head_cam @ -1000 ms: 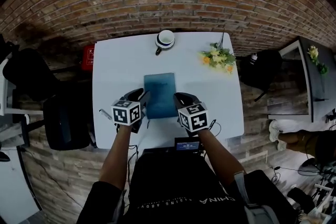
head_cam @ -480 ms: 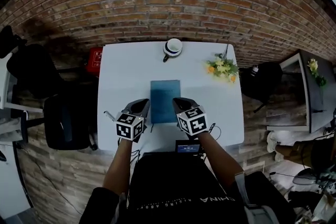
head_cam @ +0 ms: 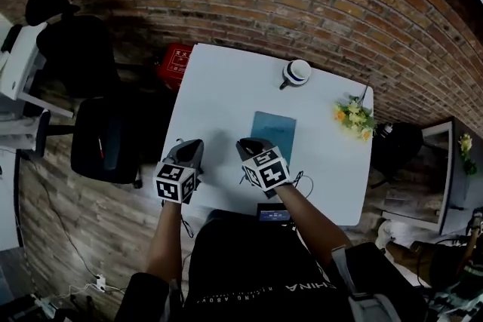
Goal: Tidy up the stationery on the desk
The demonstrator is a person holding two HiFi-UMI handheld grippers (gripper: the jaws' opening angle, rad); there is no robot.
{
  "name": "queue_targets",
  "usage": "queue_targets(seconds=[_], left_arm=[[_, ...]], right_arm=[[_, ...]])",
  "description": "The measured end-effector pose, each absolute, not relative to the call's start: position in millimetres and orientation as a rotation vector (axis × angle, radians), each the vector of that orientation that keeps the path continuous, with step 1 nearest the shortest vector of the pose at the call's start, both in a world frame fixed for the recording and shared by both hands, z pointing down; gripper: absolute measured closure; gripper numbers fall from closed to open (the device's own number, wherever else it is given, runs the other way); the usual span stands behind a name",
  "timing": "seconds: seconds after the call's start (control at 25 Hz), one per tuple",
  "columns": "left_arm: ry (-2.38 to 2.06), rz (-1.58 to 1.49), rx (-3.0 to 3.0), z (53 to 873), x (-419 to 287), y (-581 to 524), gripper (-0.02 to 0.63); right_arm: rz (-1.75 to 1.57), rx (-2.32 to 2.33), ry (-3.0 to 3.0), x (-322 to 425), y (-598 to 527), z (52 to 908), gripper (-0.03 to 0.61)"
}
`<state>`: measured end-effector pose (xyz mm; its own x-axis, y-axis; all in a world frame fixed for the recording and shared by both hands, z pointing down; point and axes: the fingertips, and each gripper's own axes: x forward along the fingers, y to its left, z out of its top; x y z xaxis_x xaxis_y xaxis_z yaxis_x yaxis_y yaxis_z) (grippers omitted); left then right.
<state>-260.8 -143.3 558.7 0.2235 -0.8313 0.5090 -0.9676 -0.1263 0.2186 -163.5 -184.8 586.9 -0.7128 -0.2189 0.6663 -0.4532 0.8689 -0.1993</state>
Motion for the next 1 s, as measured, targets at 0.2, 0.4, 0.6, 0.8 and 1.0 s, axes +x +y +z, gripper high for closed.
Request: queue_targets(seconds=[0.2, 0.4, 0.6, 0.8, 1.0], left_arm=[[-1.733, 0.329, 1.887, 575.6, -299.7, -102.4, 0.601], [-1.748, 0.310, 1.796, 597.9, -323.1, -66.1, 0.601], [-1.748, 0.305, 1.754, 613.3, -331.5, -43.0, 0.601], [-1.737, 0.298, 1.728, 623.7, -331.2, -30.6, 0.601], [-1.742, 0.296, 1.716, 628.1, -338.5, -25.5, 0.601]], right_arm=[[0.408, 0.301, -2.348, -226.5, -150.3, 605.5, 0.526], [0.380, 0.182, -2.296, -270.2, -115.1, 627.8, 0.502], [0.387, 0.135, -2.231, -289.5, -84.5, 649.9, 0.481], [0.369, 0.162, -2.183, -297.6, -72.0, 663.6, 0.469], [0.352, 0.187, -2.139, -301.4, -71.9, 671.4, 0.470]])
